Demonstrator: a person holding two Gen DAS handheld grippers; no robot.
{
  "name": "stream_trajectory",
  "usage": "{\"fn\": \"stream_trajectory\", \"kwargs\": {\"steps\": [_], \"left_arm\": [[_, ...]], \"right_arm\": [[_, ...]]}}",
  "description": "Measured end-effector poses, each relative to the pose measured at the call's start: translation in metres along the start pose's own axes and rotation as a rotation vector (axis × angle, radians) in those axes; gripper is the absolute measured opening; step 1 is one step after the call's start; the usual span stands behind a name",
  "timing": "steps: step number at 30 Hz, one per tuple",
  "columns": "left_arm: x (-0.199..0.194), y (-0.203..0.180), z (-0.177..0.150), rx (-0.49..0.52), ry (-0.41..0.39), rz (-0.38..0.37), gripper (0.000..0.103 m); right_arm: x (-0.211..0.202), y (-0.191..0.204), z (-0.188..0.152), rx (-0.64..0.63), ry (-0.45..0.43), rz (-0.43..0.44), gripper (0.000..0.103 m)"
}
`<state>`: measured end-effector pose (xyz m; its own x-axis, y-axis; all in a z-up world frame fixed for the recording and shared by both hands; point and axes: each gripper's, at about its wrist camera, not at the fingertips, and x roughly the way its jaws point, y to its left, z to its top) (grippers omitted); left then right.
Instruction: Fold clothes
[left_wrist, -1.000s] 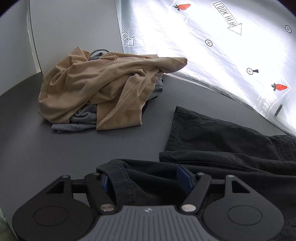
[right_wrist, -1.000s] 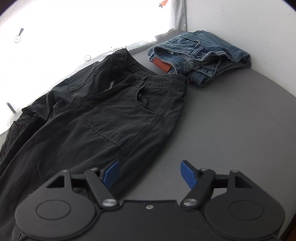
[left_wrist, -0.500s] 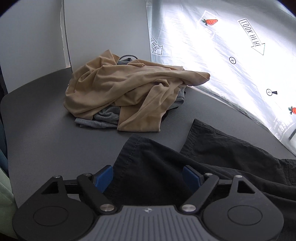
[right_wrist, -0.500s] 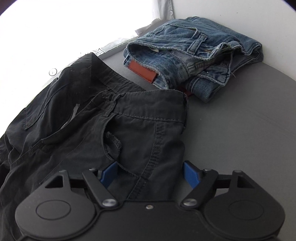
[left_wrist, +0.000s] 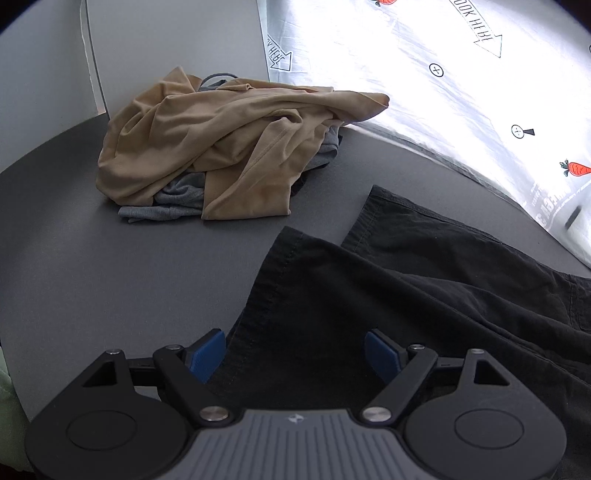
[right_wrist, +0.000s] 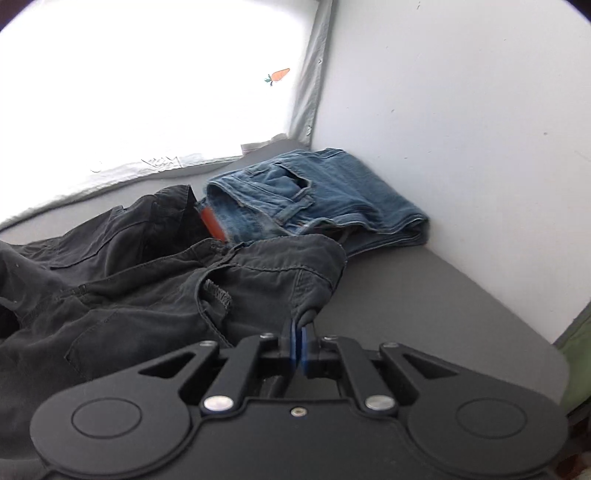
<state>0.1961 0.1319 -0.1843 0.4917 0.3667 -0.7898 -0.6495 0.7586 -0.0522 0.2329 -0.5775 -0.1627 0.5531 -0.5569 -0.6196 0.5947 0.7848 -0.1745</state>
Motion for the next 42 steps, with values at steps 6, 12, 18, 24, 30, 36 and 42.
{"fn": "stream_trajectory", "kwargs": {"steps": [6, 12, 18, 24, 30, 36, 42], "left_arm": [[0.000, 0.019, -0.041, -0.062, 0.130, 0.003, 0.084], [-0.012, 0.039, -0.063, -0.114, 0.162, -0.043, 0.084], [-0.031, 0.063, -0.070, -0.260, 0.142, -0.115, 0.084], [-0.041, 0.109, -0.092, -0.544, 0.147, -0.250, 0.083], [-0.030, 0.125, -0.096, -0.591, 0.116, -0.223, 0.077], [-0.024, 0.106, -0.082, -0.421, 0.083, -0.072, 0.038], [-0.023, 0.092, -0.076, -0.335, 0.077, 0.025, 0.011]], "right_arm": [[0.006, -0.043, -0.034, 0.186, 0.141, -0.032, 0.053], [0.005, -0.042, -0.059, 0.309, 0.201, 0.166, 0.063], [0.012, -0.018, -0.073, 0.421, 0.247, 0.254, 0.065], [0.013, -0.016, -0.076, 0.442, 0.259, 0.279, 0.067], [0.015, -0.018, -0.079, 0.441, 0.266, 0.293, 0.067], [0.016, -0.014, -0.072, 0.390, 0.235, 0.226, 0.067], [0.035, -0.025, -0.062, 0.482, 0.239, 0.223, 0.068]]}}
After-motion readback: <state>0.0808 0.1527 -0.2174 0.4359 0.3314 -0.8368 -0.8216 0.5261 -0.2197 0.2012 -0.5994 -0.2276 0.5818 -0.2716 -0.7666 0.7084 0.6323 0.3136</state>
